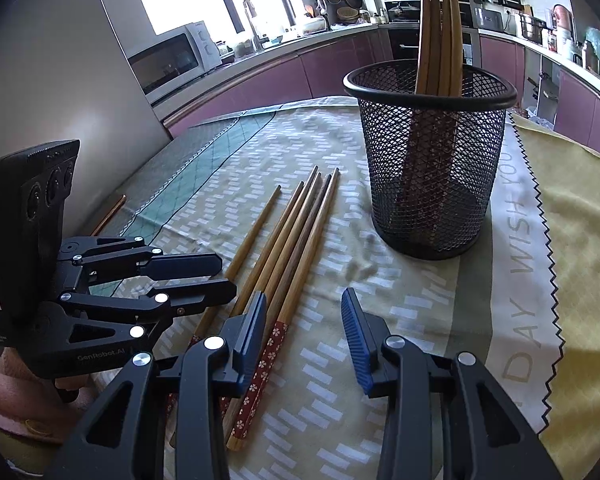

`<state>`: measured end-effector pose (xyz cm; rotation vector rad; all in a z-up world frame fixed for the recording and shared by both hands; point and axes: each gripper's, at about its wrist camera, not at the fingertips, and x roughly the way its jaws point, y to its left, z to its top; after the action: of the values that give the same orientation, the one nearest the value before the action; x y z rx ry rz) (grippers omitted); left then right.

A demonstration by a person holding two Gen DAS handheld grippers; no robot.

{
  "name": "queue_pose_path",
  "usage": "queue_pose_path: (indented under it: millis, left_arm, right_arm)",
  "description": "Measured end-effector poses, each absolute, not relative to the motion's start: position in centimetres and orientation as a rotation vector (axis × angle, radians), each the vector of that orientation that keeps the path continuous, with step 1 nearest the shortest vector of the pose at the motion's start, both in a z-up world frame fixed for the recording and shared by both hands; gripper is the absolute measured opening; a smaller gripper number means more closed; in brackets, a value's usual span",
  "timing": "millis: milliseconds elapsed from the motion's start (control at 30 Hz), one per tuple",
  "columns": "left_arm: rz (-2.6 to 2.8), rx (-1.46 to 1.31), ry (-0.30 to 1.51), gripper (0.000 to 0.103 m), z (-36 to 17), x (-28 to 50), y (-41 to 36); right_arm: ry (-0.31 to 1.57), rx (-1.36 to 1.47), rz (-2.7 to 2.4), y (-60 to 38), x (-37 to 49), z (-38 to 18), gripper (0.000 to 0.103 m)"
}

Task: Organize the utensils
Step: 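Move the right gripper over the chopstick pile beside the cup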

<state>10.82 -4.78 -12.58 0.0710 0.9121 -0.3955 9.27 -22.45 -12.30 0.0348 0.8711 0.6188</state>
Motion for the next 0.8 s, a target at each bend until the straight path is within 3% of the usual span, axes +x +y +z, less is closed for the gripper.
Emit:
queue_pose_path:
  millis: [233, 800]
  left_arm:
    - [-0.388, 0.068, 0.911, 0.019, -12.64, 11.02, -4.56]
    - [-0.387, 0.064, 0.914, 0.019, -12.6, 11.18, -4.48]
  right_arm:
    - [0.875, -0.002, 0.599, -21.83, 9.41, -12.57, 0.035]
    - [0.893, -0.042, 0.566, -21.67, 9.56, -12.48, 0.026]
